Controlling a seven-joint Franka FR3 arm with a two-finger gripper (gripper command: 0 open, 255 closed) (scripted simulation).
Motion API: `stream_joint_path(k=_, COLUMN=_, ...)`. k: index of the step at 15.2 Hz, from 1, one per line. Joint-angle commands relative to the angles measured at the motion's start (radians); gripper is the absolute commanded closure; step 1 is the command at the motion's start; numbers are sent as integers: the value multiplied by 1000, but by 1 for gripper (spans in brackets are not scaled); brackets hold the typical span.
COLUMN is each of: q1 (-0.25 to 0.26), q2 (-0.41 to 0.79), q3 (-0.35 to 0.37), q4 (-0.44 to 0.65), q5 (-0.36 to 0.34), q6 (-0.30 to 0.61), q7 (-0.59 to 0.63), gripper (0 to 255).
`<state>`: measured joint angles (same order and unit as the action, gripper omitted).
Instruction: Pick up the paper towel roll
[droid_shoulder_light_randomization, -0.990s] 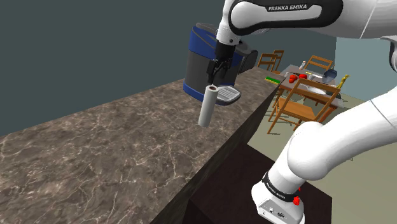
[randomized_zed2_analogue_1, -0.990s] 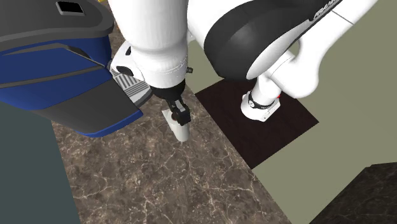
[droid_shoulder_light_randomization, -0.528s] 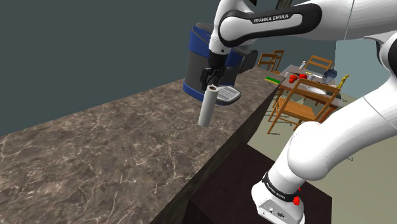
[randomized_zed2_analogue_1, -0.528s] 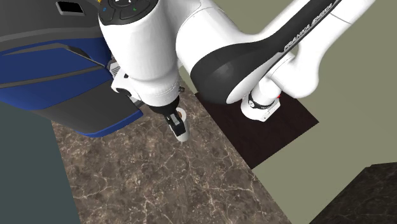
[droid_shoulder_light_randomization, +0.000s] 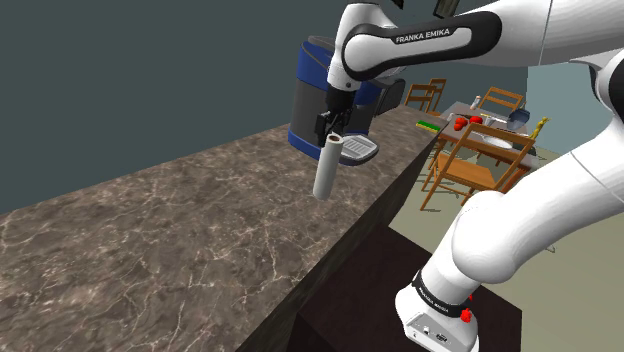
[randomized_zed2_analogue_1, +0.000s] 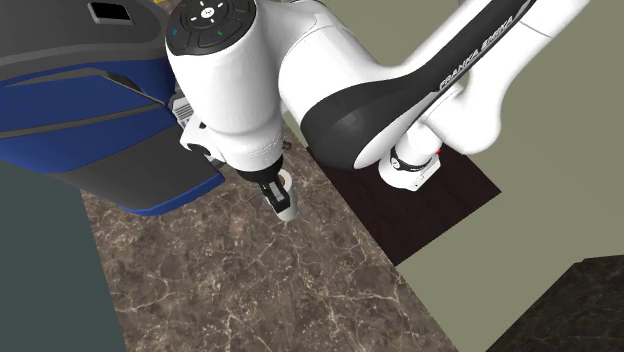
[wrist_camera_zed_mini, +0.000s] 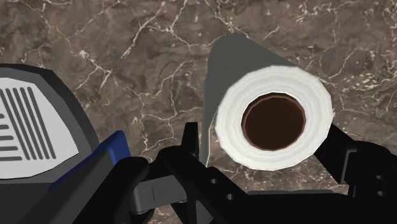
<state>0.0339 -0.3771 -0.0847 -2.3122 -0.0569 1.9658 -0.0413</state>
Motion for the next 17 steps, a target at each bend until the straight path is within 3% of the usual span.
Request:
stream_joint_path(k=1, q1=0, q2=1, q3=0, q4=-1, q5=0, q6=0, q7=0, gripper=255)
stream_joint_path(k=5, q1=0, q2=1, q3=0, q4=-2, q5=0, q6=0, q7=1, gripper=255)
stream_joint_path(k=17, q1=2, q2=-14, q3=5, q4=147, q5=4, q6=-163, q7=-3, gripper=255)
